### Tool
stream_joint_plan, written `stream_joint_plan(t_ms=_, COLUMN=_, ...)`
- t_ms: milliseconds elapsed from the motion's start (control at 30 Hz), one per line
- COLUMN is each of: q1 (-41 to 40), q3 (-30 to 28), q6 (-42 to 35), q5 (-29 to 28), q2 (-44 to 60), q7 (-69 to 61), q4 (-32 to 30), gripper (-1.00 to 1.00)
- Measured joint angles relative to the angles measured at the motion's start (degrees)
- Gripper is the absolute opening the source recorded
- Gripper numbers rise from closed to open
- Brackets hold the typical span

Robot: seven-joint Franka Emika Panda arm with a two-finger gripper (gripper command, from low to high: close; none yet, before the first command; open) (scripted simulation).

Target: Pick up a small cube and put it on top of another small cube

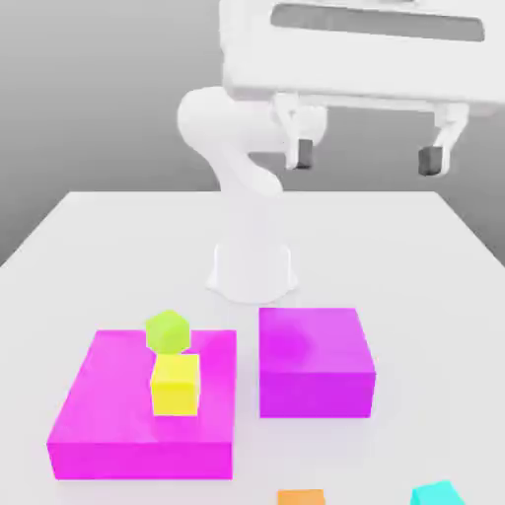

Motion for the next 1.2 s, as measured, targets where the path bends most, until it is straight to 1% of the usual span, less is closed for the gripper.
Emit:
stream_joint_plan(t_ms=267, q1=3.24, q3=1.86, q6=3.92, q5=-3.52, q2=16.63, q7=3.98, q4=1.62, gripper=0.00)
stream_joint_plan(t_ms=533, q1=6.79, q3=2.95, q6=8.29, q5=-4.44, q2=32.87, q7=6.13, q4=3.18, gripper=0.00)
stream_joint_plan(t_ms=667, q1=8.94, q3=0.78, q6=13.74, q5=-6.72, q2=41.17, q7=7.94, q4=4.98, gripper=0.00)
stream_joint_plan(t_ms=700, q1=9.33, q3=0.31, q6=14.73, q5=-7.15, q2=42.51, q7=8.25, q4=5.30, gripper=-1.00)
stream_joint_plan(t_ms=933, q1=9.32, q3=0.35, q6=14.72, q5=-7.09, q2=42.47, q7=8.21, q4=5.29, gripper=-1.00)
stream_joint_plan(t_ms=1067, q1=7.60, q3=2.46, q6=9.51, q5=-4.38, q2=35.38, q7=6.35, q4=3.43, gripper=-1.00)
stream_joint_plan(t_ms=1200, q1=3.80, q3=0.26, q6=6.86, q5=-1.56, q2=27.28, q7=7.57, q4=-1.90, gripper=-1.00)
